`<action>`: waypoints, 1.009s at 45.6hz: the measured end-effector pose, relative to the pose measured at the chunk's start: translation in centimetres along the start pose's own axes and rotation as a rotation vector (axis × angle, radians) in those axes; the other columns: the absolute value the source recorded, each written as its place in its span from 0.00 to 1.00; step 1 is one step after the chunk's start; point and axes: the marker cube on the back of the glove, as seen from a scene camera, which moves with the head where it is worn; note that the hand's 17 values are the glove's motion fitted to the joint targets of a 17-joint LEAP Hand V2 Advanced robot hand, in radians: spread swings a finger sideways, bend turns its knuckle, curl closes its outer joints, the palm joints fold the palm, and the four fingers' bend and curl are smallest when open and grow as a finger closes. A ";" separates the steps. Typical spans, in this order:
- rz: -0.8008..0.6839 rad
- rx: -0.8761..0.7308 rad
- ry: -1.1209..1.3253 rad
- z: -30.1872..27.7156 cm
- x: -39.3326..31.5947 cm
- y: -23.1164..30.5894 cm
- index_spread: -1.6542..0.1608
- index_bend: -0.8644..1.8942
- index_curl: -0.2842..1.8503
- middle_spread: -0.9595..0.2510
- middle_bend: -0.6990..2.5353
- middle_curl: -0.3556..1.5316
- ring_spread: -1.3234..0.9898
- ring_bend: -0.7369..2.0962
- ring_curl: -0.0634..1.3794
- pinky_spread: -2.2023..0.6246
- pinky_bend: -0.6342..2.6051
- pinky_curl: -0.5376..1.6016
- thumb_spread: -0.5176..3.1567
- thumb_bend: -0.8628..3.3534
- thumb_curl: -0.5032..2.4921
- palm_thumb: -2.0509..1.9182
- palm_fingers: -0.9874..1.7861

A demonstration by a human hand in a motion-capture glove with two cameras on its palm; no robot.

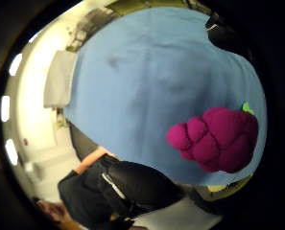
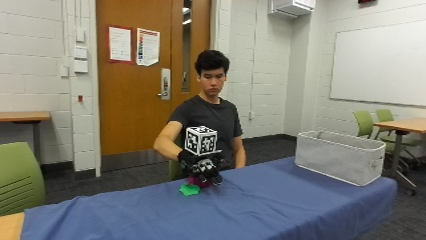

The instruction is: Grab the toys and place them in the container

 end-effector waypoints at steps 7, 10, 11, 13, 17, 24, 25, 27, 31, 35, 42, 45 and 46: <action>0.006 -0.068 -0.009 2.8 0.9 0.5 0.77 0.45 0.38 0.71 0.31 0.41 0.43 0.44 0.19 0.73 0.37 0.40 0.36 0.18 0.23 0.48 0.39; 0.011 -0.072 -0.052 3.4 1.3 0.6 0.77 0.45 0.38 0.71 0.30 0.41 0.43 0.43 0.19 0.73 0.37 0.40 0.36 0.18 0.23 0.48 0.38; 0.012 -0.070 -0.066 3.4 1.4 0.7 0.77 0.45 0.38 0.71 0.30 0.41 0.43 0.43 0.19 0.74 0.37 0.40 0.36 0.18 0.23 0.48 0.38; 0.011 -0.070 -0.083 3.5 1.6 0.8 0.77 0.45 0.38 0.71 0.30 0.41 0.44 0.41 0.18 0.74 0.37 0.40 0.36 0.18 0.23 0.48 0.38; 0.000 -0.073 -0.088 3.5 1.8 0.9 0.76 0.47 0.39 0.71 0.29 0.41 0.44 0.38 0.17 0.74 0.38 0.41 0.37 0.19 0.23 0.51 0.38; 0.010 -0.013 -0.142 3.2 1.9 1.0 0.74 0.47 0.38 0.69 0.28 0.40 0.42 0.36 0.16 0.72 0.41 0.41 0.40 0.21 0.25 0.55 0.42; 0.014 0.003 -0.148 3.2 1.9 1.0 0.74 0.47 0.38 0.68 0.29 0.41 0.42 0.38 0.17 0.72 0.40 0.41 0.42 0.22 0.26 0.56 0.45; 0.023 0.033 -0.150 3.0 1.8 0.9 0.74 0.47 0.38 0.67 0.29 0.41 0.41 0.39 0.17 0.71 0.40 0.41 0.43 0.23 0.26 0.58 0.48; 0.052 0.127 -0.128 2.2 1.4 0.5 0.74 0.47 0.38 0.65 0.29 0.41 0.39 0.42 0.18 0.70 0.40 0.41 0.45 0.25 0.27 0.61 0.53; 0.082 0.201 -0.124 1.2 0.9 -0.5 0.74 0.45 0.38 0.63 0.30 0.41 0.38 0.46 0.21 0.68 0.41 0.41 0.46 0.26 0.29 0.63 0.62; 0.078 0.122 -0.109 -1.6 -0.8 -2.7 0.73 0.42 0.39 0.53 0.36 0.45 0.37 0.55 0.28 0.63 0.41 0.41 0.41 0.26 0.32 0.66 0.77; 0.062 0.126 -0.109 -4.6 -2.3 -3.9 0.72 0.43 0.41 0.50 0.40 0.48 0.38 0.59 0.32 0.62 0.40 0.41 0.39 0.26 0.34 0.67 0.82; 0.054 0.135 -0.106 -6.0 -3.0 -4.3 0.72 0.43 0.41 0.50 0.41 0.49 0.38 0.60 0.33 0.62 0.40 0.41 0.39 0.26 0.34 0.67 0.82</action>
